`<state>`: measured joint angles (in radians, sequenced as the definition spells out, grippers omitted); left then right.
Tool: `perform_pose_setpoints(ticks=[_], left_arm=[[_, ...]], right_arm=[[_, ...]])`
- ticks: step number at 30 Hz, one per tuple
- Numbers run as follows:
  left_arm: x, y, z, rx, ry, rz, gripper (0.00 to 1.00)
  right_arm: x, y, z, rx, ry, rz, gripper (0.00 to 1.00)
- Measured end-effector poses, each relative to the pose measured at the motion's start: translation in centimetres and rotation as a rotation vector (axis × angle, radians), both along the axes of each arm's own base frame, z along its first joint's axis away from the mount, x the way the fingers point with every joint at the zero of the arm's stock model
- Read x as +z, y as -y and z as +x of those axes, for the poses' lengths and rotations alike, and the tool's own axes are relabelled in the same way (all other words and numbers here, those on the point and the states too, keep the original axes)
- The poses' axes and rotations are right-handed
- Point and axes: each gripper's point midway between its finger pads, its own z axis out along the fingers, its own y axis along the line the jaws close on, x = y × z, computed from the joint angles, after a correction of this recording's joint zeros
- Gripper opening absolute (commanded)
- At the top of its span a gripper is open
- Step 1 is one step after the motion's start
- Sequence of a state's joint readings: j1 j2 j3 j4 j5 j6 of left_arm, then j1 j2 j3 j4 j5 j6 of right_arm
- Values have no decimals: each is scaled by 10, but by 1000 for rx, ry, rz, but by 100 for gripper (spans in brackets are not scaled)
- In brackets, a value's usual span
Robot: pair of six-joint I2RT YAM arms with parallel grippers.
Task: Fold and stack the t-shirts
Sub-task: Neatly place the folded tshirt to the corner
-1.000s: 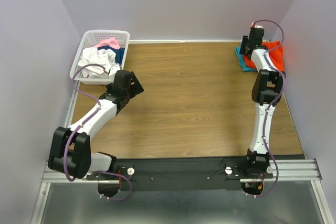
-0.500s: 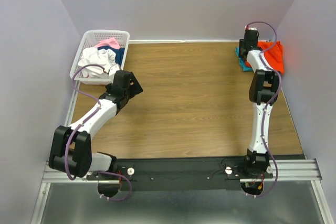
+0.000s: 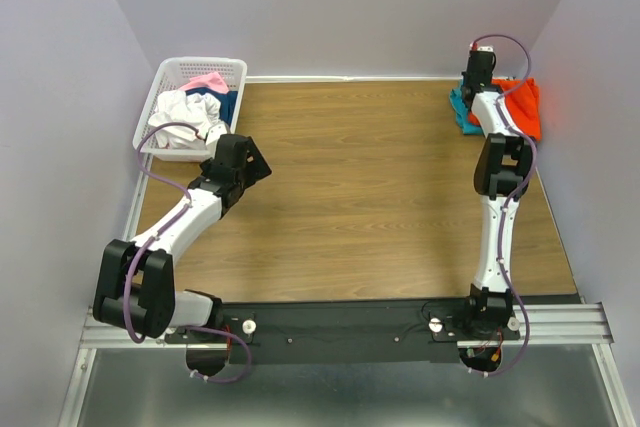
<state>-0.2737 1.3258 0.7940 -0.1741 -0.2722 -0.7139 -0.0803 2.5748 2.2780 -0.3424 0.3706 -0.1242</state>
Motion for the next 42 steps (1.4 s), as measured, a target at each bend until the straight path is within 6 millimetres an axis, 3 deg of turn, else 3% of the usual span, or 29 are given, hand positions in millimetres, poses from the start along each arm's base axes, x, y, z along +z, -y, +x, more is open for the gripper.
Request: perform_pose_setpoints(ticks=[12, 21, 29, 31, 33, 35, 36, 42], left_arm=[[5, -2, -1, 3, 15, -4, 98], [4, -3, -4, 2, 15, -1, 98], [4, -3, -4, 0, 14, 1, 98], [4, -3, -4, 1, 14, 2, 98], [4, -3, -4, 1, 14, 2, 98], [3, -3, -4, 1, 13, 2, 98], [3, -4, -4, 2, 13, 2, 98], [0, -5, -6, 3, 6, 4, 98]], right_arm=[[37, -1, -1, 59, 21, -40, 21], [9, -16, -7, 151, -42, 5, 38], [9, -15, -8, 154, -48, -7, 44], [9, -14, -8, 154, -48, -9, 43], [9, -14, -8, 151, -51, -12, 32], [8, -12, -9, 142, -53, -19, 30], [9, -11, -10, 138, -55, -24, 25], [10, -7, -11, 116, -57, -38, 23]])
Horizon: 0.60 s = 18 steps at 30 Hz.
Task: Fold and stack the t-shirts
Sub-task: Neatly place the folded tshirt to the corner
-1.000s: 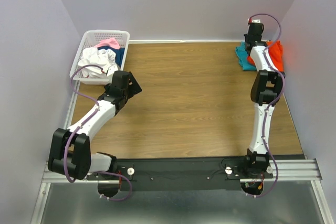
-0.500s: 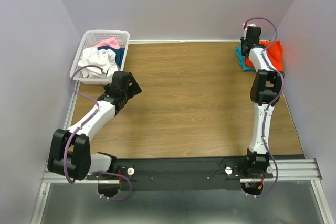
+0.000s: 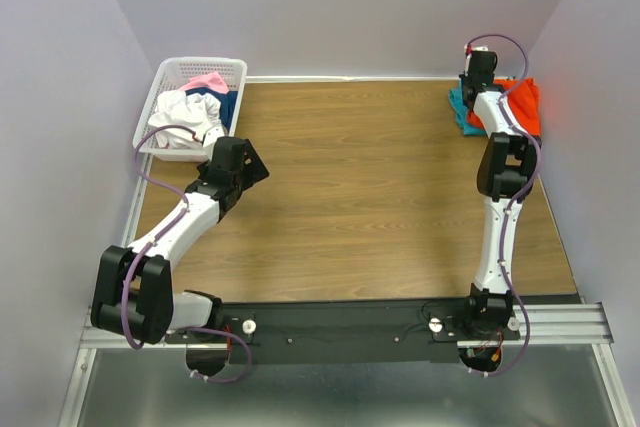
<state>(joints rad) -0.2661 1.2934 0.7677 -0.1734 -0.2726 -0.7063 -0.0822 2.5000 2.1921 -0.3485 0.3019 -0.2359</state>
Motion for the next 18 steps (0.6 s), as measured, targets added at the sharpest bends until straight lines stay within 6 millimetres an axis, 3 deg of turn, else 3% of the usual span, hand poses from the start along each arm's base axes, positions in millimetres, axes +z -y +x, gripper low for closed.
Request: perform_pose_setpoints(ticks=[6, 15, 18], left_arm=[[0, -1, 0, 3, 0, 0, 98], [-1, -3, -3, 4, 1, 1, 98], [0, -3, -3, 3, 3, 2, 98]], right_arm=[[7, -4, 1, 19, 11, 14, 20], [41, -16, -1, 87, 60, 57, 13], [40, -18, -5, 108, 47, 55, 12]])
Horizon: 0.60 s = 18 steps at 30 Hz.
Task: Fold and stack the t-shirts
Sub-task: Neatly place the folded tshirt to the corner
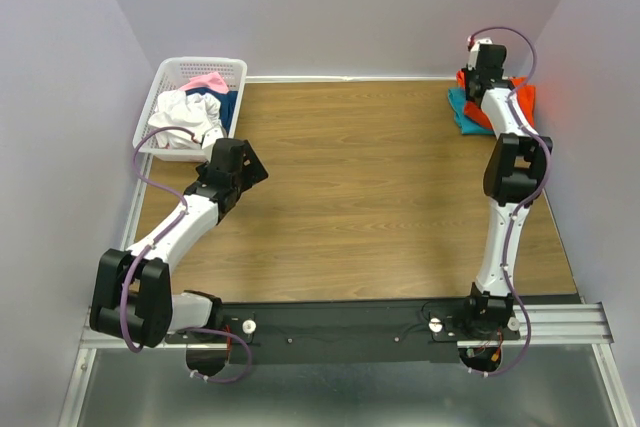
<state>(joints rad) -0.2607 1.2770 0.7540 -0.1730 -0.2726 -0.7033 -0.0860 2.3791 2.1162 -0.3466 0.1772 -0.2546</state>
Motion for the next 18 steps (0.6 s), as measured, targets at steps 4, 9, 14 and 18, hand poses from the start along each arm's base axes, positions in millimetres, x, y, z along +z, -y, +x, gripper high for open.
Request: perform_pose_setpoints(ticks=[4, 9, 14, 18], left_arm=[[0, 0, 0, 0, 0, 0, 98], [0, -2, 0, 5, 0, 1, 98], [0, -2, 0, 6, 0, 1, 98], [-1, -4, 0, 8, -2, 2, 98]], right_arm=[[-16, -4, -8, 25, -44, 1, 13], [-35, -15, -15, 64, -87, 21, 35], [-40, -21, -10, 45, -81, 38, 56], [-44, -19, -3, 11, -68, 40, 88]])
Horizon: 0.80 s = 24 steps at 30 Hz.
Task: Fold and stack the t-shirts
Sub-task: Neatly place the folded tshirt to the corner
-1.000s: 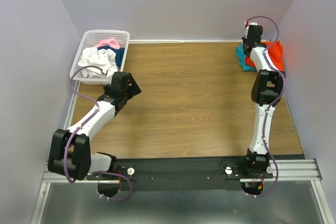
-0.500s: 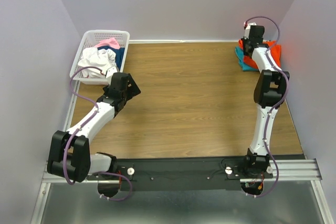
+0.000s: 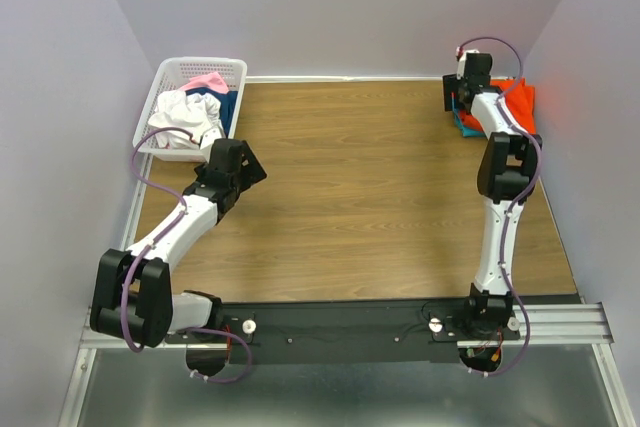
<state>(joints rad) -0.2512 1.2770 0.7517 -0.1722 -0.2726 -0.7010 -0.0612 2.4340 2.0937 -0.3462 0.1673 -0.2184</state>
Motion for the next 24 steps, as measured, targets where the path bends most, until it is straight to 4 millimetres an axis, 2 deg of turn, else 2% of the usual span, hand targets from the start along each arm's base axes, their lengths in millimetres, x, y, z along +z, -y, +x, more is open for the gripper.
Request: perform_pose_setpoints(ticks=[2, 8, 11, 14, 16, 20, 24], left_arm=[[-1, -1, -1, 1, -2, 1, 98], [-3, -1, -1, 2, -6, 2, 98], [-2, -1, -1, 1, -3, 2, 98], [1, -1, -1, 0, 4, 0, 98], [3, -1, -1, -3, 12, -5, 98], [11, 1, -1, -11, 34, -17, 98], [18, 2, -2, -13, 54, -24, 98]], right_arm=[[-1, -1, -1, -1, -4, 2, 100], [12, -12, -5, 27, 13, 60, 100], [33, -21, -18, 18, 37, 126, 100], [58, -26, -24, -10, 85, 177, 100], [68, -28, -26, -37, 111, 213, 100], [55, -31, -27, -81, 97, 264, 100], [18, -32, -29, -128, 41, 299, 100]])
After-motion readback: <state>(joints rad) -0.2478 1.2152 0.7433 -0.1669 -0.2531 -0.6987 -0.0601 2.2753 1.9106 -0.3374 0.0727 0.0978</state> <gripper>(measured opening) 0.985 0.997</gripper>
